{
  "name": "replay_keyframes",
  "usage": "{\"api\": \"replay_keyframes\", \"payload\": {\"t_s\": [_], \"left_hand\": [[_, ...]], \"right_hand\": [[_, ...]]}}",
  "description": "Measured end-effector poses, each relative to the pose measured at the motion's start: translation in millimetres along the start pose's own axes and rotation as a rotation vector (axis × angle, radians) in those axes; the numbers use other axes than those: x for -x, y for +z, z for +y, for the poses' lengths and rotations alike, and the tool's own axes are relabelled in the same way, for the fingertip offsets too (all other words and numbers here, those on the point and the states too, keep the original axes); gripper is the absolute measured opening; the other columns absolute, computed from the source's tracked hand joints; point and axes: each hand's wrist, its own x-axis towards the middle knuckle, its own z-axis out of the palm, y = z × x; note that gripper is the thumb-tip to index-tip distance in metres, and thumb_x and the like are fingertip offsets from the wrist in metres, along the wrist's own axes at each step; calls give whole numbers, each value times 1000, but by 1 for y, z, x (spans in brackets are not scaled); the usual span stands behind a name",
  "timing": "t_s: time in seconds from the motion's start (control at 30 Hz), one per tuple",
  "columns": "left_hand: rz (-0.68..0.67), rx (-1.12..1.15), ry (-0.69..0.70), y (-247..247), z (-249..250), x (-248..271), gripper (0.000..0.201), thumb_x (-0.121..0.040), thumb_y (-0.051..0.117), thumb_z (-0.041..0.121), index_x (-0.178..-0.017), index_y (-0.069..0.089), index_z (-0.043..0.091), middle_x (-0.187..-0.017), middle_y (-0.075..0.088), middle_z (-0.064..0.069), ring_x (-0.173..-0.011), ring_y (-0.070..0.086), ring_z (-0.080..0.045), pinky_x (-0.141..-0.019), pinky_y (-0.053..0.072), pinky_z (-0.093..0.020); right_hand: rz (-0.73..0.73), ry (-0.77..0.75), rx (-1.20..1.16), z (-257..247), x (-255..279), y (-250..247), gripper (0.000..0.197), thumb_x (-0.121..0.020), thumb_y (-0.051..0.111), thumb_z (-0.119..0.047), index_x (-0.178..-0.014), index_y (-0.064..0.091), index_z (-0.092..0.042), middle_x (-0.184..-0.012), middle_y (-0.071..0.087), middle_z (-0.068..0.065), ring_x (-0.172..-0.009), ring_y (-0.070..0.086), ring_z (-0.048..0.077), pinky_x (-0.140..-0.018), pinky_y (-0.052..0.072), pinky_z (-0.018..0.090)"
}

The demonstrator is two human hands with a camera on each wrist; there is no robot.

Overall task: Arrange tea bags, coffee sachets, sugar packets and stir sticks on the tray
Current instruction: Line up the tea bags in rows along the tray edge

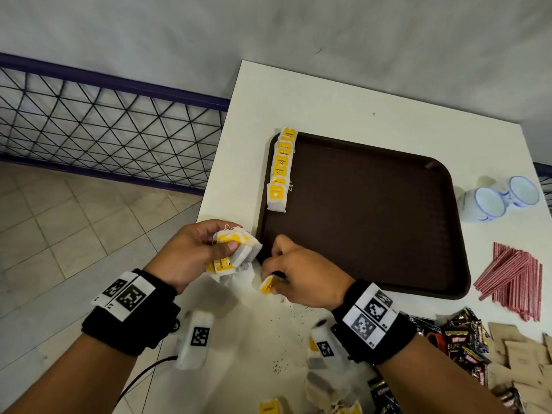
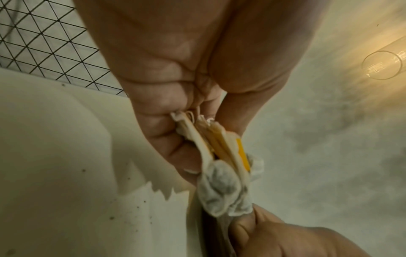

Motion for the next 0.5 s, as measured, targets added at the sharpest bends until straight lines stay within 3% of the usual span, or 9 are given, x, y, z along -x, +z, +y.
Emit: {"api": "replay_keyframes", "payload": {"t_s": [0.1, 0.23, 0.37, 0.5], "left_hand": [[7, -4, 2, -1, 1, -1, 26, -88, 67, -4, -110, 72, 10, -102, 76, -10, -90, 69, -23, -75, 59, -32], [2, -10, 8, 1, 3, -4, 25, -89, 67, -3, -109, 73, 11, -100, 76, -10, -89, 69, -23, -77, 57, -33], [-8, 1, 11, 4, 5, -8, 27, -82, 77, 5, -107, 73, 12, -99, 76, -9, -86, 70, -20, -74, 59, -31], [-4, -6, 14, 7, 9, -11, 25, -88, 68, -5, -109, 71, 8, -100, 75, -10, -88, 68, -22, -73, 59, -27]], "right_hand": [[71, 4, -137, 5, 2, -5, 5, -86, 74, -17, -89, 70, -20, -98, 55, -8, -77, 53, 5, -72, 47, 25], [186, 119, -499, 15, -2, -30, 8, -85, 75, -8, -87, 68, -8, -69, 68, -7, -60, 63, 3, -56, 48, 20], [286, 196, -675, 23, -20, -54, 12, -87, 73, -3, -92, 64, 2, -81, 73, 21, -63, 70, 18, -46, 46, 22], [290, 256, -708, 31, -39, -65, 8, -88, 69, 3, -93, 63, 2, -76, 71, 20, -59, 69, 15, -48, 50, 21]]}}
